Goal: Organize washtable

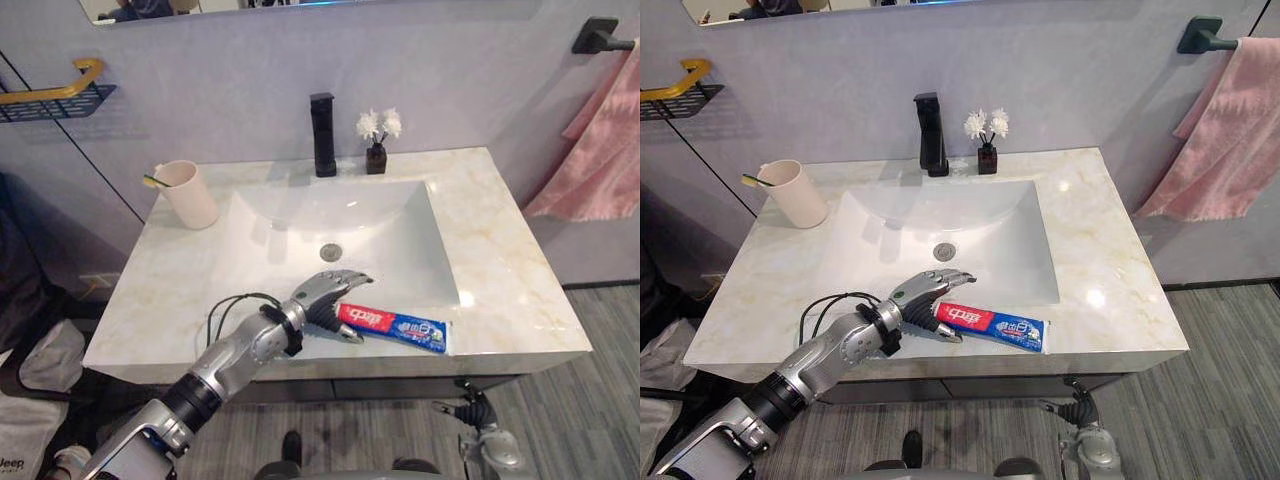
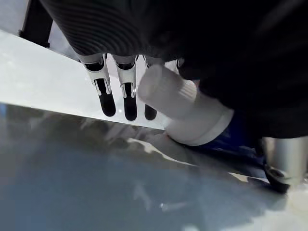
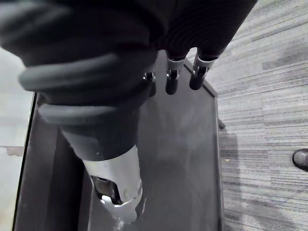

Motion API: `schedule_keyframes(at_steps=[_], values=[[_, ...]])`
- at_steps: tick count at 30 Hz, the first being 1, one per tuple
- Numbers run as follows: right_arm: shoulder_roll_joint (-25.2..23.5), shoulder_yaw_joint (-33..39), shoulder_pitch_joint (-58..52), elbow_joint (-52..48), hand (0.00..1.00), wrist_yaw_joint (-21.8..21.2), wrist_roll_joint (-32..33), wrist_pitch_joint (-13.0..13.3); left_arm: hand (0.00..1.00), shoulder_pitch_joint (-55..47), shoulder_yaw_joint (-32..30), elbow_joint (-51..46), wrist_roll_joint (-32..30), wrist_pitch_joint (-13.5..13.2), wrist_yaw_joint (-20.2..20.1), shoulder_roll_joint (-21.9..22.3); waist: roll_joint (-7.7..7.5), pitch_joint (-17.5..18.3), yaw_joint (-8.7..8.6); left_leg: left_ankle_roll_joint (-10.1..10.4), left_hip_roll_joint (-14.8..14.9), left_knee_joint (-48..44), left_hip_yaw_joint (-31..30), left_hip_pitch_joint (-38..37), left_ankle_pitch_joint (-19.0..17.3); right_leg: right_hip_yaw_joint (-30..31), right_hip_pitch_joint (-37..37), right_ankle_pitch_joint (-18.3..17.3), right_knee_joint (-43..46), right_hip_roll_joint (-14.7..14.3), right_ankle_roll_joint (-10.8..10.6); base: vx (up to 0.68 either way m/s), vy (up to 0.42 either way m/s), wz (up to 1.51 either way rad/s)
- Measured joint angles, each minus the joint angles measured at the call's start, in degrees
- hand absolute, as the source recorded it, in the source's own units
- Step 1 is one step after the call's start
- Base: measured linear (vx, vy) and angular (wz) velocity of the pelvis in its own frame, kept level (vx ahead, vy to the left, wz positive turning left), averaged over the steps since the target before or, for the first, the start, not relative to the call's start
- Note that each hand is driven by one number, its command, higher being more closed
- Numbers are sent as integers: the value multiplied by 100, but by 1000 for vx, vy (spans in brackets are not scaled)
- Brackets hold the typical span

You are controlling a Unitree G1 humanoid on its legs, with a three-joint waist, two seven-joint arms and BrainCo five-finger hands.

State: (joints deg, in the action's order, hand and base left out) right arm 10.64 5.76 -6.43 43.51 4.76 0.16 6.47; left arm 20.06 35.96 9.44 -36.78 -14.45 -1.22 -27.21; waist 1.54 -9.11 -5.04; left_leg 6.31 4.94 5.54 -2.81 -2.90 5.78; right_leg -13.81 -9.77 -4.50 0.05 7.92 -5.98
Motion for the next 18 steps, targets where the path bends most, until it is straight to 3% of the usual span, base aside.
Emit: schedule_keyframes(at_steps=[10,13,18], values=[[3,62,136,31,0,6,128,2,100,149,-67,234,5,81,34,152,9,5,-68,-20,-2,25,177,-18,-14,152,7,141,-183,8,-20,-27,-4,-9],[-6,413,94,30,0,40,227,2,100,115,-138,211,12,80,47,176,19,10,-67,-25,-2,2,193,-9,-19,164,4,160,-217,5,-18,1,-3,-1],[-16,1694,-6,-258,0,283,468,-4,100,-421,-636,-156,40,206,131,184,32,18,-77,-27,4,-2,304,-46,-63,289,20,164,-218,11,-17,9,-10,-9]])
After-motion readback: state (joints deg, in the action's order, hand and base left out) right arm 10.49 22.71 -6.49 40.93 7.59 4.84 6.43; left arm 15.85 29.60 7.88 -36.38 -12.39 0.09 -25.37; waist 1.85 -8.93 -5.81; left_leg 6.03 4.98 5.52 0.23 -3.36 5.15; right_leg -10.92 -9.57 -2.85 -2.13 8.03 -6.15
